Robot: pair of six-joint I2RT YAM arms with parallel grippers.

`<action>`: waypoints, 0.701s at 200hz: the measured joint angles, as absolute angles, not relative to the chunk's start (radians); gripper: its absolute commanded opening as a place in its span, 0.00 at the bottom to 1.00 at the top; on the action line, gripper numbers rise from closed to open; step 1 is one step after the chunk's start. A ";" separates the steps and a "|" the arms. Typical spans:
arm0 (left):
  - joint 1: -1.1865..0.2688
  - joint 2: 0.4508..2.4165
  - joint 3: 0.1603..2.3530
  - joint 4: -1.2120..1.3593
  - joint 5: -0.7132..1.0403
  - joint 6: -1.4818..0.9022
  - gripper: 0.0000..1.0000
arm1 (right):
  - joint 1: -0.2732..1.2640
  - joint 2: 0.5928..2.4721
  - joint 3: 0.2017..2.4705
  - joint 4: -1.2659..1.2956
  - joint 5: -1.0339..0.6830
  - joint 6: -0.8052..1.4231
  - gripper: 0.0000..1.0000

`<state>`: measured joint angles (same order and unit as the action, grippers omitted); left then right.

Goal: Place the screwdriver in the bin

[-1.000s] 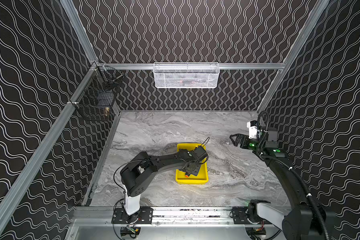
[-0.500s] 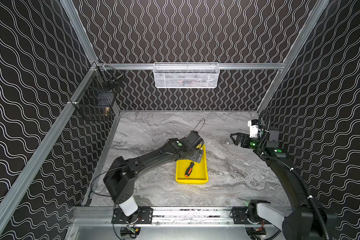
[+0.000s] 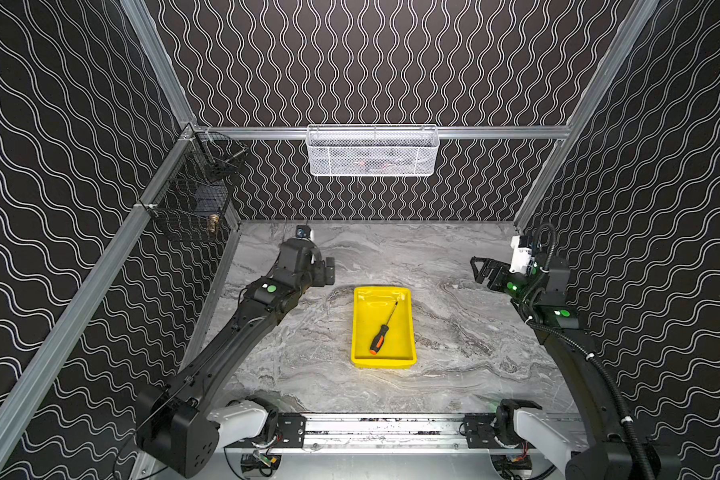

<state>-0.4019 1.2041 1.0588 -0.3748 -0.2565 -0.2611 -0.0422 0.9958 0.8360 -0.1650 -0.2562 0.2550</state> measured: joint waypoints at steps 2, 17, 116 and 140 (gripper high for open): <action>-0.400 1.203 1.054 -0.370 -0.257 -0.259 0.99 | -0.042 0.992 0.832 -0.161 -0.249 0.258 1.00; -0.381 1.199 1.015 -0.328 -0.285 -0.257 0.99 | -0.042 0.967 0.805 -0.133 -0.200 0.281 1.00; -0.220 1.231 0.739 -0.007 -0.371 -0.248 0.99 | -0.042 0.926 0.496 0.234 -0.032 0.189 1.00; -0.167 1.214 0.634 0.108 -0.316 -0.225 0.99 | -0.042 0.957 0.453 0.328 -0.020 0.145 1.00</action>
<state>-0.1665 1.2144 0.6338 0.1078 -0.3157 -0.2249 -0.0422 0.9569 0.4526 0.3279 -0.0196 0.1452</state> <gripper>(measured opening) 0.989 0.997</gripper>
